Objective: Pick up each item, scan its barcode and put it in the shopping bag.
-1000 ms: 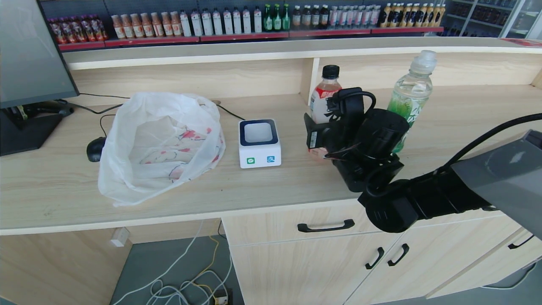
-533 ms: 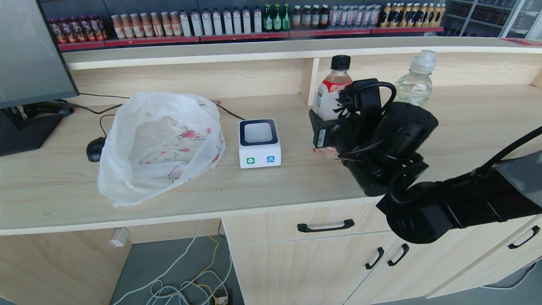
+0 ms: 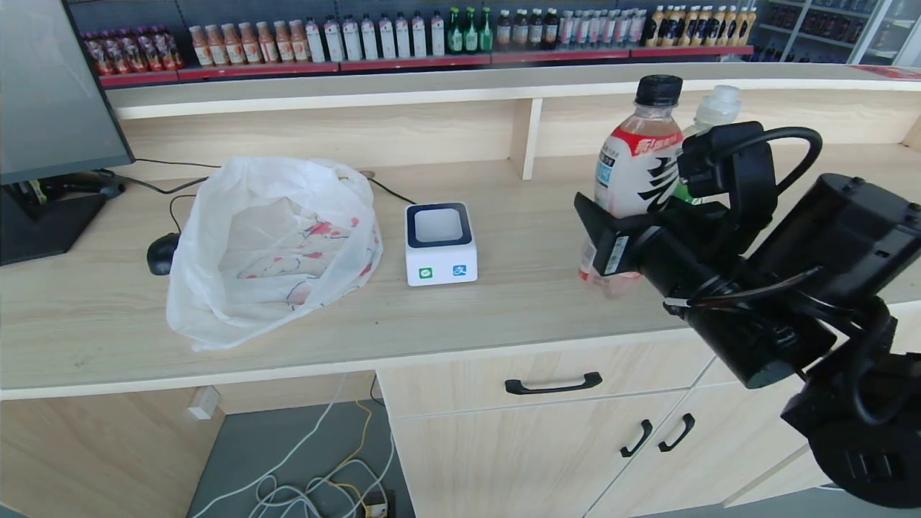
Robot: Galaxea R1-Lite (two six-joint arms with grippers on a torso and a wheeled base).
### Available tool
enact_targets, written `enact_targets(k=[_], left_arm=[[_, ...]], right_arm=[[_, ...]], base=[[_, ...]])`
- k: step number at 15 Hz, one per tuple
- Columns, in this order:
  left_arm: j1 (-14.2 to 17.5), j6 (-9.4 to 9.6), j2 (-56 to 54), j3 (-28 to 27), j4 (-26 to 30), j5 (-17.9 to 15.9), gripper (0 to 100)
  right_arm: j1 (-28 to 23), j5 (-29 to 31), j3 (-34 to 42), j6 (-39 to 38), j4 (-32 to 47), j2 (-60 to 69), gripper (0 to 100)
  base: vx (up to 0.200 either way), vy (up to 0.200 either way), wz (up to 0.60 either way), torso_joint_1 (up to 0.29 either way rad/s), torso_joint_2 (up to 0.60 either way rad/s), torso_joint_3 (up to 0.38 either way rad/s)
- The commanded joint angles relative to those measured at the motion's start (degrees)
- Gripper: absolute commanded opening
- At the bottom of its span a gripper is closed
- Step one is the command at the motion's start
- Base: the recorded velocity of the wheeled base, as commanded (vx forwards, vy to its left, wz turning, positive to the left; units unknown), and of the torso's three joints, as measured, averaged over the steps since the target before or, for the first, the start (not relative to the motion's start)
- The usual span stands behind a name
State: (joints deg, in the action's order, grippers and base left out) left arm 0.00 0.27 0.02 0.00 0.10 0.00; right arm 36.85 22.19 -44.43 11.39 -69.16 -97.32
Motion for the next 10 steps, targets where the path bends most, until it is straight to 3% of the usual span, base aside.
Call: enact_targets(k=[1,5,10], left_arm=[[0.0,0.00,0.1,0.0,0.0,0.0,100],[0.0,0.00,0.0,0.0,0.0,0.0,100],[0.0,0.00,0.0,0.0,0.0,0.0,100]], right_arm=[[0.1,0.0,5.2,0.0,0.0,6.8,0],[0.1,0.0,13.8,0.0,0.0,12.7,0],[0.9,-0.1,17.0,0.1,0.1,15.0,0]], base=[[0.000,0.000,0.00,0.000,0.00,0.000],[0.000,0.000,0.00,0.000,0.00,0.000],[0.000,0.000,0.00,0.000,0.00,0.000]])
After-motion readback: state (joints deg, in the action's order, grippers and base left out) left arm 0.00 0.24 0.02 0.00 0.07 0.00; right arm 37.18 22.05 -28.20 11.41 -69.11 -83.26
